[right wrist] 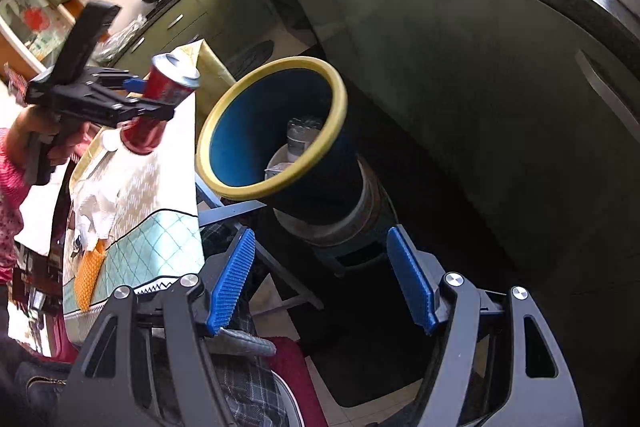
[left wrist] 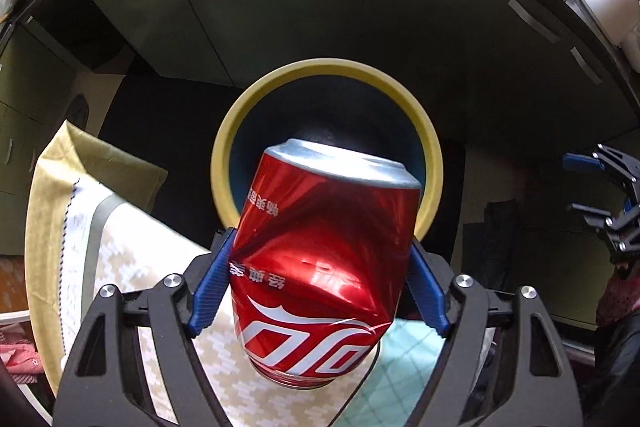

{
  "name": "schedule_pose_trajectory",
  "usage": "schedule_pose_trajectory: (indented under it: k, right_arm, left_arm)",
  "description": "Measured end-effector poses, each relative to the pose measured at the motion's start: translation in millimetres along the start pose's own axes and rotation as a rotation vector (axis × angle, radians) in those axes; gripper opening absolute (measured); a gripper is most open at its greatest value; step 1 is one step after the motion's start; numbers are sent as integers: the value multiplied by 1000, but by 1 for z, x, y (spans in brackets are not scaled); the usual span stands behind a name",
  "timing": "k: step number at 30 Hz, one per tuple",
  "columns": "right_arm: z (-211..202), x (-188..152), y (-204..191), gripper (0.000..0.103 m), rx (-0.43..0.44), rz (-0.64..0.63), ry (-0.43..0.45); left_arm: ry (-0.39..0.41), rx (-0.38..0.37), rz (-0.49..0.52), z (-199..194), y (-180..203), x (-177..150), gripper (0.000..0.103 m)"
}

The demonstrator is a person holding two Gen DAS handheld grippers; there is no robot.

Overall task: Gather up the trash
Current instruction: 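Carry the crushed red can over the bin and open the left gripper, then grasp the white pill bottle with the right gripper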

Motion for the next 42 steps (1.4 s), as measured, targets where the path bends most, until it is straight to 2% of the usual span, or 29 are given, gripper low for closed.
schedule_pose_trajectory:
  k: [5,9,14,18,24,26,32,39,42]
  right_arm:
    - [-9,-13,20,69,-6,42,-1]
    - [-12,-13,23,69,-10,41,-6]
    - [-10,-6,15,69,-6,9,-15]
    - [3,-1,1,69,7,-23,-38]
    - [27,20,-42,69,30,-144,-97]
    - [39,31,-69,69,44,-211,-117]
    - [95,66,-169,69,119,-437,-195]
    - [178,98,-300,69,246,-660,-320]
    - [213,112,-356,69,290,-758,-355]
  left_arm:
    - [-5,-8,-7,36,19,34,75]
    - [-29,1,-15,54,27,44,75]
    - [-31,-3,-16,42,21,34,79]
    - [-20,2,-32,13,3,4,81]
    - [-9,33,-96,-51,-41,-80,82]
    - [-7,67,-123,-74,-59,-114,83]
    - [-9,87,-294,-127,-113,-212,87]
    - [-78,138,-469,-136,-160,-332,87]
    - [-107,116,-540,-133,-184,-372,87]
Point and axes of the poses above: each gripper's, at about its wrist camera, not at the fingertips, and z roughly the way its jaws point, y to its right, x to its top, the point moved 1 cm from there along z, roughly the way its jaws point, and after that the axes turned 10 degrees about x, right-handed, at the moved point
